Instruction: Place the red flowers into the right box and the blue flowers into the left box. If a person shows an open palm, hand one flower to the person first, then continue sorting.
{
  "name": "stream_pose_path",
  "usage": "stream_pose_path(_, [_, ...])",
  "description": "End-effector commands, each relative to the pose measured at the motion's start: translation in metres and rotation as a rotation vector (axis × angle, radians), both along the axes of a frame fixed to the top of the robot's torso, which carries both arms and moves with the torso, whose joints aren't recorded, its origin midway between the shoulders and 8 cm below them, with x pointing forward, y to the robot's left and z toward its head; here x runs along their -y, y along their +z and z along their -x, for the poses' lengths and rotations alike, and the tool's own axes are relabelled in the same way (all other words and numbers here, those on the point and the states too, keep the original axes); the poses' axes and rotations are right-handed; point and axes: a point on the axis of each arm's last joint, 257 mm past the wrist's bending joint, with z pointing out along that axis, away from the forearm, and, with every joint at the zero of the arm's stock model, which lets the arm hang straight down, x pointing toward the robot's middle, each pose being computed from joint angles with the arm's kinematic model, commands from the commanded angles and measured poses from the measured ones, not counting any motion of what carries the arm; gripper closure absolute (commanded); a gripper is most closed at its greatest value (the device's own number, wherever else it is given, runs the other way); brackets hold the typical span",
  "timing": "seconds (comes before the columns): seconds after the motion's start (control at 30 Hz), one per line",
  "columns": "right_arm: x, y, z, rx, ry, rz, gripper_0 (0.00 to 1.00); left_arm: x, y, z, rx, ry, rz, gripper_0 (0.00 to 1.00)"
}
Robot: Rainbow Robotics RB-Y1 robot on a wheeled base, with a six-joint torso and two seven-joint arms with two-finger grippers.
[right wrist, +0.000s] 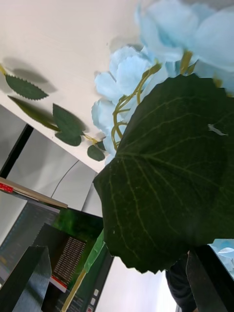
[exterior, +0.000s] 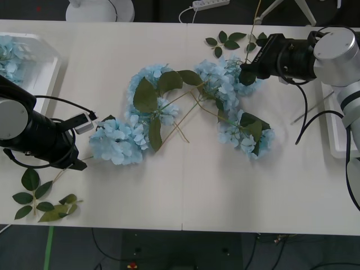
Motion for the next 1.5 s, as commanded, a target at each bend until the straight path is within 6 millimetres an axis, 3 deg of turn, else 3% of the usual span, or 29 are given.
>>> stream_pose_path(0.03, [-0.040, 0.035, -0.011, 0.088, 0.038, 0.009, 0.18, -0.020, -0.010, 0.006, -0.010, -0.027, -0.062, 0.00])
stream_pose_path(0.43, [-0.059, 0.015, -0.011, 0.075, 0.041, 0.013, 0.18, -0.017, -0.029, -0.001, 0.022, -0.063, -0.122, 0.00])
stream_pose_path(0.57, [-0.069, 0.013, -0.011, 0.079, 0.043, 0.000, 0.46, -0.016, -0.039, -0.005, 0.047, -0.082, -0.163, 0.00])
stream_pose_path(0.67, [-0.074, 0.012, -0.010, 0.079, 0.049, -0.003, 0.81, -0.016, -0.045, -0.003, 0.036, -0.077, -0.166, 0.00])
stream_pose_path(0.7, [-0.077, 0.012, -0.009, 0.077, 0.053, -0.007, 1.00, -0.018, -0.050, -0.002, 0.025, -0.071, -0.166, 0.00])
stream_pose_path(0.97, [-0.085, 0.005, -0.004, 0.060, 0.079, 0.001, 1.00, -0.020, -0.066, -0.017, 0.031, -0.060, -0.191, 0.00])
stream_pose_path(1.13, [-0.077, 0.008, -0.002, 0.046, 0.093, 0.008, 1.00, -0.023, -0.067, -0.023, 0.054, -0.073, -0.243, 0.00])
stream_pose_path(1.3, [-0.058, 0.027, 0.008, 0.013, 0.160, 0.025, 1.00, -0.021, -0.075, -0.023, 0.067, -0.099, -0.278, 0.00])
stream_pose_path(1.5, [-0.027, 0.066, 0.031, 0.089, 0.314, 0.086, 1.00, -0.028, -0.088, -0.024, 0.072, -0.099, -0.308, 0.00])
